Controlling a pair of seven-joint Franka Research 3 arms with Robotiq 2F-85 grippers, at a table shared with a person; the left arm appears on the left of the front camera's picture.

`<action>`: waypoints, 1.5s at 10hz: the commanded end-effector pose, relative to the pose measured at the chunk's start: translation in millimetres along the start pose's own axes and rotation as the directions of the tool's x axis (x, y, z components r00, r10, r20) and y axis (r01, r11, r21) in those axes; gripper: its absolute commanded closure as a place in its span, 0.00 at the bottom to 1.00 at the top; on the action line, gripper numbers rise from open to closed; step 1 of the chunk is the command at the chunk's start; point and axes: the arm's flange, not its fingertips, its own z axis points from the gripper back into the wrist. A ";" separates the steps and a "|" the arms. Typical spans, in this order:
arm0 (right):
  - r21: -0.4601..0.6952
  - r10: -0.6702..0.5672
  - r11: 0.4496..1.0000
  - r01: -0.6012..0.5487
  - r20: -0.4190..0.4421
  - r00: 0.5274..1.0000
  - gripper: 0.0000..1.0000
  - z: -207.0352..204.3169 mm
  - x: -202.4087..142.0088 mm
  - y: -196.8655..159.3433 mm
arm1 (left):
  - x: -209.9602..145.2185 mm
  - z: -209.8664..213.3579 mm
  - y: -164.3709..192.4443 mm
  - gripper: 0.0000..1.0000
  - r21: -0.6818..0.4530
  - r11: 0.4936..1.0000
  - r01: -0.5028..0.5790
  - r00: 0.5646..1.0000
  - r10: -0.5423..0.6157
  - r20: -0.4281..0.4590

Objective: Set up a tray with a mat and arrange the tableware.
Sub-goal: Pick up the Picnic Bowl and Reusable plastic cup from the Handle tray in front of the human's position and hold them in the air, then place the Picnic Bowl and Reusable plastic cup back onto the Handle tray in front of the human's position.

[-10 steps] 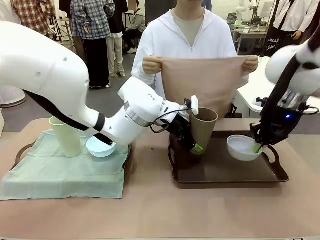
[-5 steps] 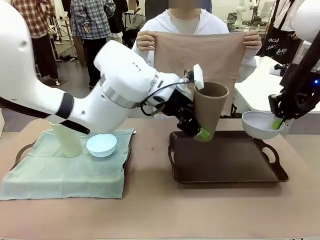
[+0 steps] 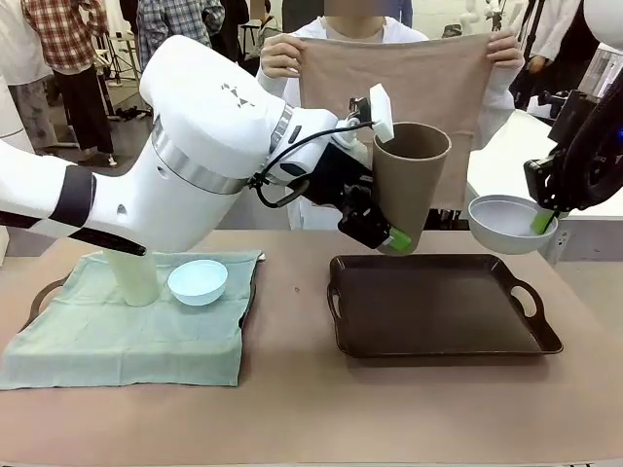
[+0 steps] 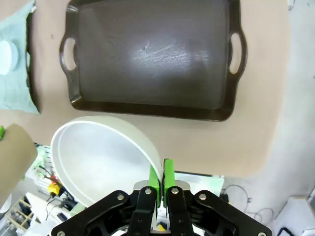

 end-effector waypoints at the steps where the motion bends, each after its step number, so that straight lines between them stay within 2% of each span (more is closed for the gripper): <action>1: 0.002 -0.005 1.000 0.005 0.001 1.000 1.00 -2.0 2.8 -2.7 | 4.9 -1.9 -3.1 0.32 -0.020 1.000 0.005 1.000 -0.005 0.008; 15: 0.002 -0.005 1.000 0.005 0.001 1.000 1.00 -2.0 2.8 -2.7 | 4.9 -1.9 -3.1 0.32 -0.020 1.000 0.005 1.000 -0.005 0.008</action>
